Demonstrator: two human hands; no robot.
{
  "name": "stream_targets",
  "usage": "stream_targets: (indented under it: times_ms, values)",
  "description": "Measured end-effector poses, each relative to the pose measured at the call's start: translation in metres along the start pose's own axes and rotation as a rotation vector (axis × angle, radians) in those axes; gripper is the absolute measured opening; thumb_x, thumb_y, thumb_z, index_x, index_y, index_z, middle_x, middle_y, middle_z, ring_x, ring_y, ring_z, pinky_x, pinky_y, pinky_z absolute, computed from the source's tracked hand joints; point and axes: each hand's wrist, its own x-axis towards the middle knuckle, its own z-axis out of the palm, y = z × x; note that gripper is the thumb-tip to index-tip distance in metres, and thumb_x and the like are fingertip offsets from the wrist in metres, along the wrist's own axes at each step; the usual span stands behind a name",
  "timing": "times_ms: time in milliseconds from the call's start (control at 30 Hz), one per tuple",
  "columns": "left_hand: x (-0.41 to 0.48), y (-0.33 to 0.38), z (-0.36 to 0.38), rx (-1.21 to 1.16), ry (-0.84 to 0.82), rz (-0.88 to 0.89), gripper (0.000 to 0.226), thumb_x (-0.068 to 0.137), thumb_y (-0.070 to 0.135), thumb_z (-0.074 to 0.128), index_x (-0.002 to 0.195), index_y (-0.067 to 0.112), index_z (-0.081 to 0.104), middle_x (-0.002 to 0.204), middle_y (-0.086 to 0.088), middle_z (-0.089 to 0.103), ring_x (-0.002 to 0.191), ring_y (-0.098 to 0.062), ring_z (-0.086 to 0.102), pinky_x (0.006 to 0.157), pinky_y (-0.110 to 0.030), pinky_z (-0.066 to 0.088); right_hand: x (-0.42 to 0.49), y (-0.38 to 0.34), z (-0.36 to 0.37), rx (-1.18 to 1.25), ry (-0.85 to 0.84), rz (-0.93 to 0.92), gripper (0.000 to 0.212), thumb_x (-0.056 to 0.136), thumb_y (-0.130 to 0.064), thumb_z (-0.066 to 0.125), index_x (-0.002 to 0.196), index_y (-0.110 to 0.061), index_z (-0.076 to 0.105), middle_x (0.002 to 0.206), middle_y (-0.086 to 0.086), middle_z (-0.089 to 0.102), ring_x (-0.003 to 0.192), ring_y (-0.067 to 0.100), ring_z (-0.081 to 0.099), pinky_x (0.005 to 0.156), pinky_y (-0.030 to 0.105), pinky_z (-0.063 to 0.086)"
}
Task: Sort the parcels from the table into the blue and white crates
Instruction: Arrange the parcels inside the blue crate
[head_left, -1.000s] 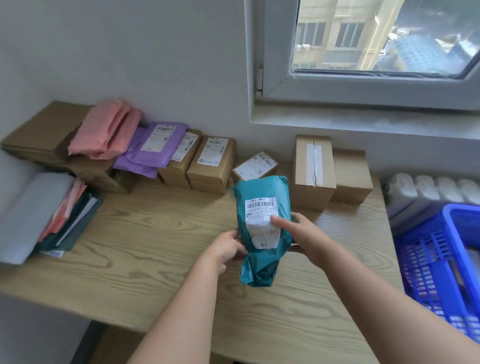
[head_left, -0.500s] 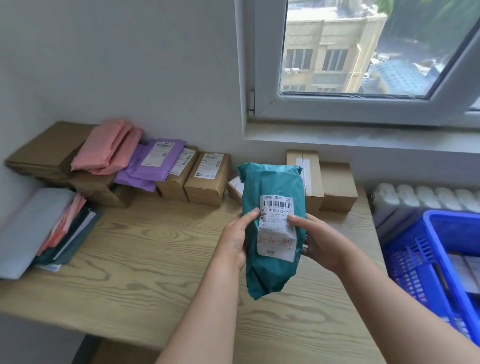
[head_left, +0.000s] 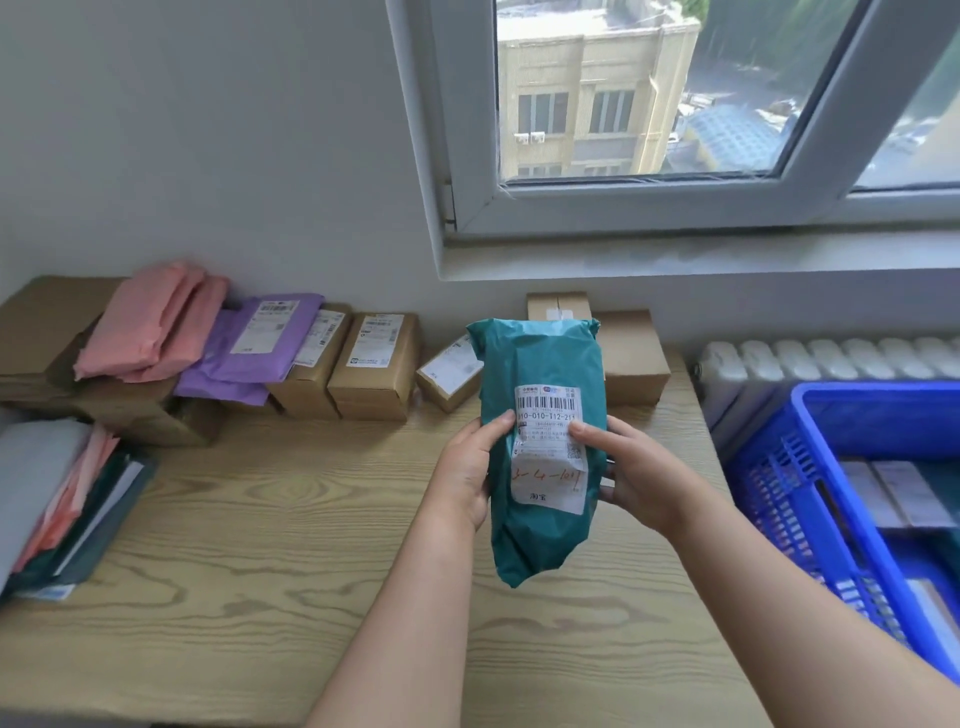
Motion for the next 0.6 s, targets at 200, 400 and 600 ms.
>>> stream_targets:
  times_ms: [200, 400, 600]
  values:
    - [0.005, -0.006, 0.026, 0.148, -0.158, -0.008, 0.040, 0.090, 0.037, 0.070, 0.124, 0.017, 0.064, 0.109, -0.002, 0.076, 0.102, -0.018, 0.072, 0.089, -0.036, 0.055, -0.016, 0.009, -0.019, 0.059, 0.155, -0.033, 0.036, 0.090, -0.028, 0.070, 0.125, -0.021, 0.064, 0.112, 0.000, 0.075, 0.106, 0.023, 0.069, 0.093, 0.042, 0.056]
    - [0.018, -0.038, 0.062, 0.290, -0.265, -0.098, 0.039, 0.087, 0.033, 0.074, 0.121, 0.017, 0.065, 0.107, 0.000, 0.076, 0.104, -0.020, 0.071, 0.098, -0.040, 0.053, -0.048, 0.026, -0.051, 0.116, 0.358, -0.070, 0.028, 0.093, -0.025, 0.066, 0.120, -0.016, 0.067, 0.109, 0.000, 0.076, 0.099, 0.018, 0.073, 0.078, 0.032, 0.058]
    - [0.004, -0.080, 0.128, 0.382, -0.363, -0.209, 0.036, 0.088, 0.031, 0.073, 0.119, 0.015, 0.067, 0.105, -0.003, 0.077, 0.100, -0.023, 0.073, 0.095, -0.040, 0.055, -0.100, 0.055, -0.101, 0.166, 0.533, -0.092, 0.028, 0.095, -0.027, 0.065, 0.121, -0.016, 0.067, 0.108, 0.000, 0.076, 0.097, 0.019, 0.073, 0.077, 0.033, 0.057]
